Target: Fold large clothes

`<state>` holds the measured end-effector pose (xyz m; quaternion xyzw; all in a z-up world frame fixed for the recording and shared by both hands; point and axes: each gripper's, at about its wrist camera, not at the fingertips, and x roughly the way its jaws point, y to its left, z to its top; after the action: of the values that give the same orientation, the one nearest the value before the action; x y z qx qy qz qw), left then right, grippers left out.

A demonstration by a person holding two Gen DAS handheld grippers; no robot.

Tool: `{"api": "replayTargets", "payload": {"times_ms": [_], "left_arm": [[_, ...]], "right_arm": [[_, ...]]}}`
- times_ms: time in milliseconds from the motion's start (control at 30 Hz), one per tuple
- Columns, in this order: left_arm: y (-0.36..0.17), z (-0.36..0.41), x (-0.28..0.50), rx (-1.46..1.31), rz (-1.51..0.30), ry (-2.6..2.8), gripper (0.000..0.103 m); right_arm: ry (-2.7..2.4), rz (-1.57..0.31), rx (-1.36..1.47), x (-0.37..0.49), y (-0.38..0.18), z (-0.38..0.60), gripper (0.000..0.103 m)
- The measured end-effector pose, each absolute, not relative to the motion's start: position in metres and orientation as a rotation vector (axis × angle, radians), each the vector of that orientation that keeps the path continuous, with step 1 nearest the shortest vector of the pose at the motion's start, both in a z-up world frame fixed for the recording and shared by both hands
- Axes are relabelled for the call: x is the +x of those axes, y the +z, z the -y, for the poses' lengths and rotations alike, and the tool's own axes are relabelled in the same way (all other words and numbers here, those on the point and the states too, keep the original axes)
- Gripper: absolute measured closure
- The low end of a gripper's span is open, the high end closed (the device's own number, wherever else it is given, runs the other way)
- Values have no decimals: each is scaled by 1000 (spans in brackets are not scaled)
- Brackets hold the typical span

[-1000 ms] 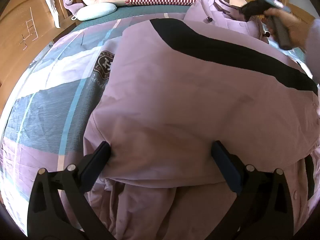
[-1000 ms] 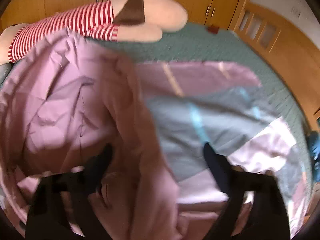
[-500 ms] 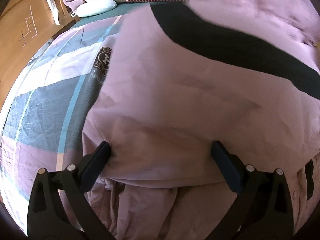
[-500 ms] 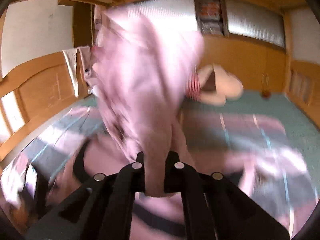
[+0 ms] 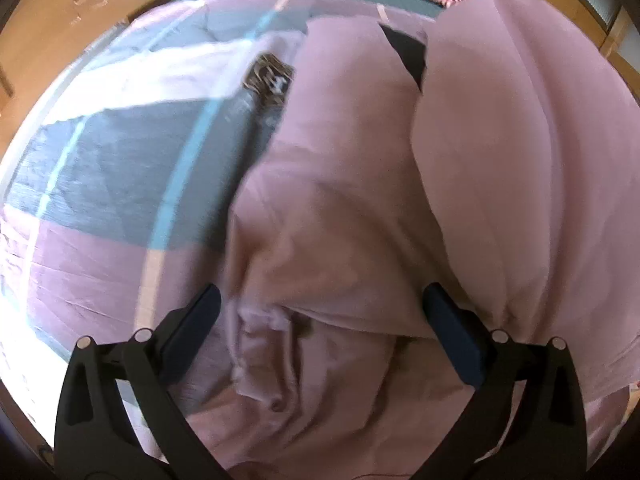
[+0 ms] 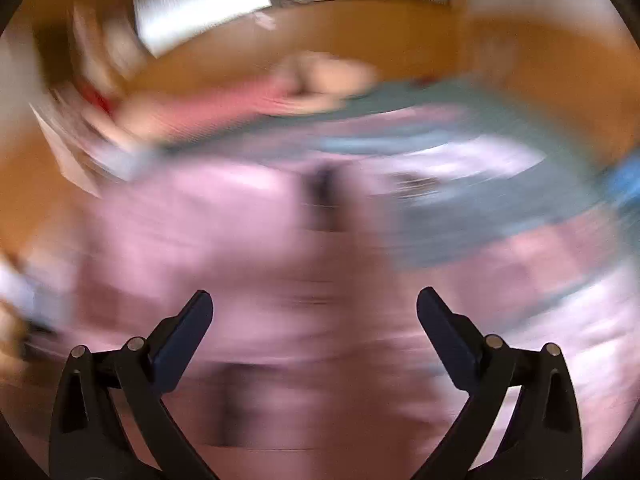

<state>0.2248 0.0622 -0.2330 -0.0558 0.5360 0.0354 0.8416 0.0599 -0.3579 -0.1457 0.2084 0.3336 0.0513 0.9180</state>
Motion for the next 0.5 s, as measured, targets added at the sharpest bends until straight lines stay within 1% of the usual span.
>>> {"api": "replayTargets", "payload": {"times_ms": [33, 67, 167, 233, 267, 300, 333, 400, 433, 500], "left_arm": [[-230, -62, 224, -104, -1117, 91, 2], [-226, -61, 223, -85, -1094, 109, 2], [-216, -58, 218, -58, -1041, 120, 2], [-213, -56, 216, -53, -1023, 114, 2], [-212, -56, 216, -51, -1019, 114, 2], [-212, -56, 216, -49, -1016, 114, 2], [-213, -55, 216, -50, -1021, 112, 2], [-215, -53, 219, -55, -1034, 115, 2], [-215, -55, 219, -68, -1038, 108, 2], [-210, -60, 219, -101, -1032, 104, 2]], "right_arm": [[259, -728, 577, 67, -152, 356, 1], [347, -789, 644, 76, -160, 349, 1], [430, -868, 722, 94, -185, 323, 1], [480, -912, 841, 108, -204, 314, 2], [498, -935, 911, 115, -214, 310, 16], [516, -949, 949, 111, -220, 305, 60], [522, -964, 962, 114, -226, 301, 89], [504, -939, 913, 109, -221, 300, 93], [490, -898, 857, 104, -206, 302, 94], [400, -744, 623, 85, -153, 308, 95]]}}
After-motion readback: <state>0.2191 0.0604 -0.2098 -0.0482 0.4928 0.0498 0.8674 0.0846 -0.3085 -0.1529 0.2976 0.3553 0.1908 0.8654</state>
